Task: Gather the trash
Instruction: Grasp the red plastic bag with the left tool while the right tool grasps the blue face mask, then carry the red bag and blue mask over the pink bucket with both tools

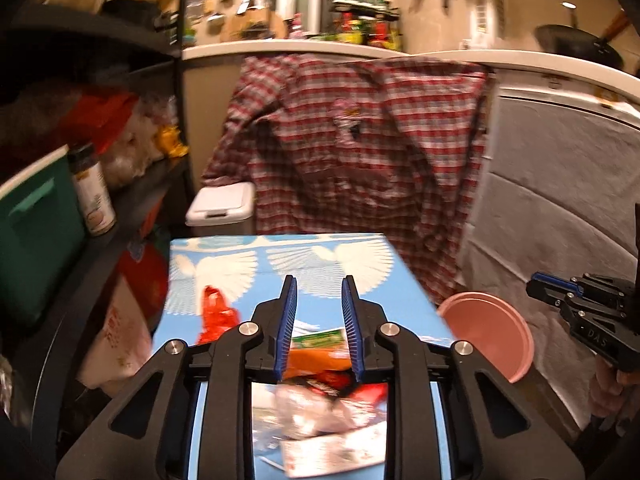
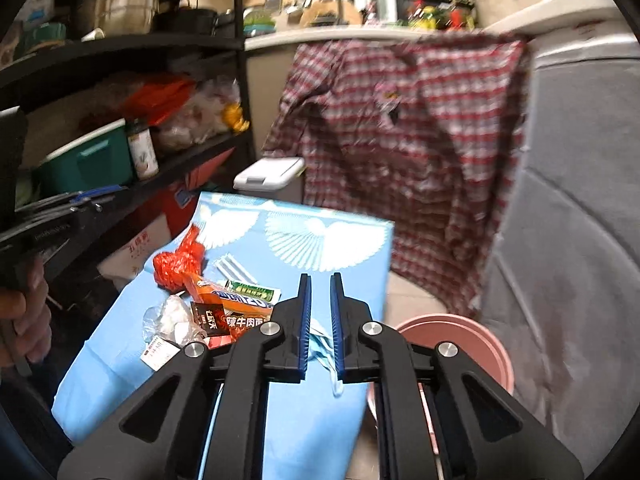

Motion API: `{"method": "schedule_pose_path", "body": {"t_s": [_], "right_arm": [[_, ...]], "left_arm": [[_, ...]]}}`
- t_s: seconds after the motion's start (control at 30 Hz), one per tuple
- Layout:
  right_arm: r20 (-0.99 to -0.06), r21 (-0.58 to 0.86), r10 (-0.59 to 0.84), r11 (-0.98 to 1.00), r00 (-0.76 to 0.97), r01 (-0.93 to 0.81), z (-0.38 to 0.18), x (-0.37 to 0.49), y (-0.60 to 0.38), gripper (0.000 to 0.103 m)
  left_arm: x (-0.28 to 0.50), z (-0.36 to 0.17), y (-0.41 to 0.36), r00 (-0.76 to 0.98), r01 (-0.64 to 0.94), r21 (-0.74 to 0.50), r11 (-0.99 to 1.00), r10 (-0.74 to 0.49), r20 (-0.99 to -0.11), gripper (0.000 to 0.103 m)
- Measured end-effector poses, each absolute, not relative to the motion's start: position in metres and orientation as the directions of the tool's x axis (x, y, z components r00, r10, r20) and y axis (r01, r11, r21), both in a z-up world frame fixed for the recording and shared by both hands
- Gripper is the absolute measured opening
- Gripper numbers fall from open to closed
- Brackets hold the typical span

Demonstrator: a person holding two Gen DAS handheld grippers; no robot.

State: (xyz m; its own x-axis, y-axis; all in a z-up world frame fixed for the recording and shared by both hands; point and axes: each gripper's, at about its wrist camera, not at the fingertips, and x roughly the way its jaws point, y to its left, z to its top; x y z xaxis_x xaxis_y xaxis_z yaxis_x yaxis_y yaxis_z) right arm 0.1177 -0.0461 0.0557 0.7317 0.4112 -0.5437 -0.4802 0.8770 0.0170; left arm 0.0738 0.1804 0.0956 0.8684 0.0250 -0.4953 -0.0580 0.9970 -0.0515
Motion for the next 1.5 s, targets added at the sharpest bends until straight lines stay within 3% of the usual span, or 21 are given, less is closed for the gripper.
{"method": "schedule_pose_path", "body": {"t_s": [0.2,0.5,0.57,0.63,0.8,0.9,1.0,1.03,1.13,1.5], "right_arm": [[-0.621,0.116,0.469,0.847,0.628,-0.519,-0.001,0.158,-0.03,0.013],[-0.679,0.167,0.501,0.817,0.537,-0.552,-0.051,0.201,0.004,0.015],[-0.693,0.163,0.494,0.817,0.525,-0.553,-0.061,0.207,0.011,0.021],[-0.706,0.177,0.494,0.817,0.507,-0.55,-0.068,0.213,0.012,0.027],[-0.734,0.161,0.482,0.808,0.478,-0.567,-0.082,0.218,0.018,0.027],[-0.751,0.14,0.466,0.804,0.468,-0.578,-0.088,0.219,0.021,0.027],[-0.751,0.121,0.459,0.802,0.474,-0.586,-0.088,0.216,0.022,0.019],[-0.749,0.118,0.461,0.8,0.476,-0.589,-0.087,0.216,0.022,0.011],[-0.734,0.115,0.465,0.803,0.495,-0.584,-0.08,0.214,0.018,0.005],[-0.653,0.173,0.503,0.826,0.566,-0.536,-0.04,0.202,-0.013,0.003]], "left_arm": [[0.093,0.04,0.248,0.769,-0.213,-0.185,0.959,0.048,-0.637,0.023],[0.123,-0.003,0.288,0.704,-0.282,-0.218,0.934,0.046,-0.709,0.024],[0.132,-0.011,0.287,0.688,-0.277,-0.196,0.941,0.052,-0.724,0.034],[0.139,-0.017,0.289,0.678,-0.284,-0.187,0.94,0.059,-0.733,0.055],[0.15,-0.036,0.303,0.64,-0.316,-0.192,0.929,0.059,-0.766,0.064],[0.156,-0.049,0.305,0.611,-0.313,-0.205,0.927,0.031,-0.791,0.064],[0.16,-0.055,0.304,0.601,-0.302,-0.215,0.929,0.01,-0.799,0.062],[0.159,-0.056,0.304,0.602,-0.296,-0.227,0.928,-0.004,-0.799,0.054],[0.157,-0.053,0.301,0.602,-0.287,-0.22,0.933,-0.003,-0.798,0.045],[0.133,-0.014,0.303,0.668,-0.31,-0.216,0.926,0.05,-0.742,0.038]]}}
